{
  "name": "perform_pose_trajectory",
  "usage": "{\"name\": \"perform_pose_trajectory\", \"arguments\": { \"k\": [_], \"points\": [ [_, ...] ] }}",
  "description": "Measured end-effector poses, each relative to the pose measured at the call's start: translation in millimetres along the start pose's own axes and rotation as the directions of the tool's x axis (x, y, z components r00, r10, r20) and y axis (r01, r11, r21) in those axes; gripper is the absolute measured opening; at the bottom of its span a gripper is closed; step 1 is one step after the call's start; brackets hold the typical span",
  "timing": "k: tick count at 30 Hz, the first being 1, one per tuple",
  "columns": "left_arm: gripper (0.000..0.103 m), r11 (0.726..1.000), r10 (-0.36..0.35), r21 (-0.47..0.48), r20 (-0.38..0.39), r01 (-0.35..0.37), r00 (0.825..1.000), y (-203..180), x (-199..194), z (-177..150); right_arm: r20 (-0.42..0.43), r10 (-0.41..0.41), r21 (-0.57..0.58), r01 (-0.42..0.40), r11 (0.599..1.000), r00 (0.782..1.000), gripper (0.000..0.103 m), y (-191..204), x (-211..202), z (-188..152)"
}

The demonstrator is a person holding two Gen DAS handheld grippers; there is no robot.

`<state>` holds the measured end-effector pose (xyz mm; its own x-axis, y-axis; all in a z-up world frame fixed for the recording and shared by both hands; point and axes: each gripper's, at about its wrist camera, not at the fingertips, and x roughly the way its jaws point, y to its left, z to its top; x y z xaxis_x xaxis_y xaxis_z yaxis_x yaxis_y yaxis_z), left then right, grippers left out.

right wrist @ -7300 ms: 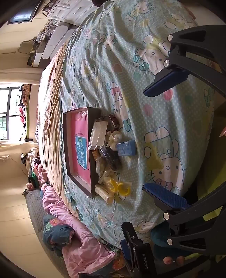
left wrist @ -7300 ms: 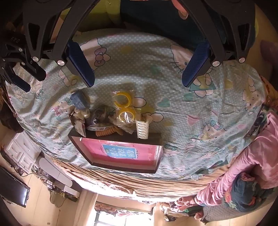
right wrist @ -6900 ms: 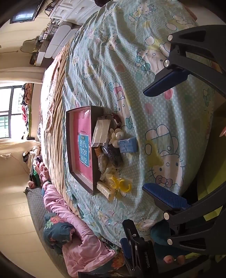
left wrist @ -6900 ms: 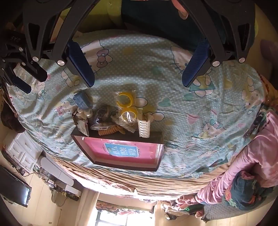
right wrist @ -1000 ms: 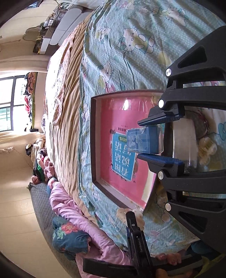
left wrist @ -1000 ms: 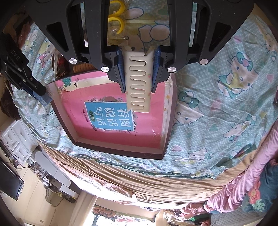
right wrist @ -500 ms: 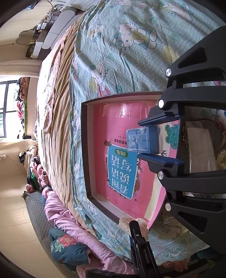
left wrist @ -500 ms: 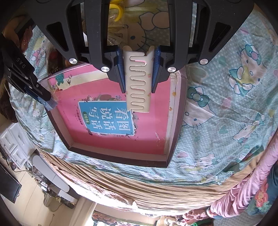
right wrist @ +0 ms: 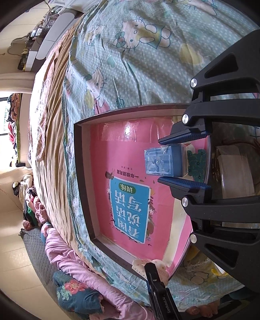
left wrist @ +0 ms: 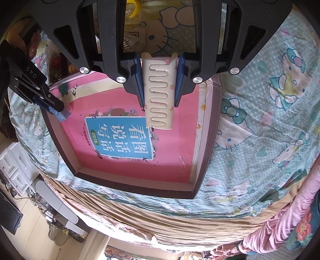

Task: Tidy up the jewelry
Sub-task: 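Carry both items into the pink tray and open both grippers to release, then lift both open grippers back out of the tray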

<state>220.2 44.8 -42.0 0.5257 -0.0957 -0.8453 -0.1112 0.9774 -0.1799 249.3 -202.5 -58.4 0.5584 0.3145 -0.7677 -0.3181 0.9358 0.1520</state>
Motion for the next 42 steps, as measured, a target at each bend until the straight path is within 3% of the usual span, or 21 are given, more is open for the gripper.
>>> {"name": "perform_pose_trajectory", "arguments": {
  "k": [3,8,12,17,24,29,38,42],
  "points": [
    [0.02,1.0,-0.001,0.001,-0.001,0.001,1.0,-1,0,0,0.011,0.002,0.006,-0.002,1.0,1.0,0.043,-1,-6,-1],
    [0.022,1.0,0.002,0.004,0.0,-0.002,1.0,-2,0,-1,0.03,0.009,0.026,-0.01,1.0,1.0,0.049,-5,-21,-4],
    [0.038,1.0,0.003,0.004,0.01,-0.003,1.0,-4,-5,-1,0.063,0.02,0.042,-0.023,0.999,0.998,0.067,-8,-40,-8],
    [0.053,1.0,-0.001,-0.001,0.034,0.001,0.999,-5,-19,-1,0.106,0.033,0.043,-0.038,0.998,0.994,0.076,-6,-66,-10],
    [0.08,1.0,-0.013,0.001,0.096,0.013,0.995,-10,-51,-5,0.15,0.046,0.029,-0.051,0.998,0.988,0.077,1,-96,-13],
    [0.09,1.0,-0.025,0.002,0.131,0.025,0.991,-12,-73,-10,0.163,0.049,0.019,-0.053,0.998,0.985,0.077,3,-109,-17],
    [0.091,1.0,-0.031,0.006,0.17,0.03,0.985,-11,-100,-24,0.169,0.058,0.0,-0.059,0.998,0.984,0.077,11,-127,-28],
    [0.091,1.0,-0.03,0.004,0.178,0.029,0.984,-10,-108,-31,0.179,0.063,-0.005,-0.063,0.998,0.982,0.09,15,-133,-34]
  ]
}}
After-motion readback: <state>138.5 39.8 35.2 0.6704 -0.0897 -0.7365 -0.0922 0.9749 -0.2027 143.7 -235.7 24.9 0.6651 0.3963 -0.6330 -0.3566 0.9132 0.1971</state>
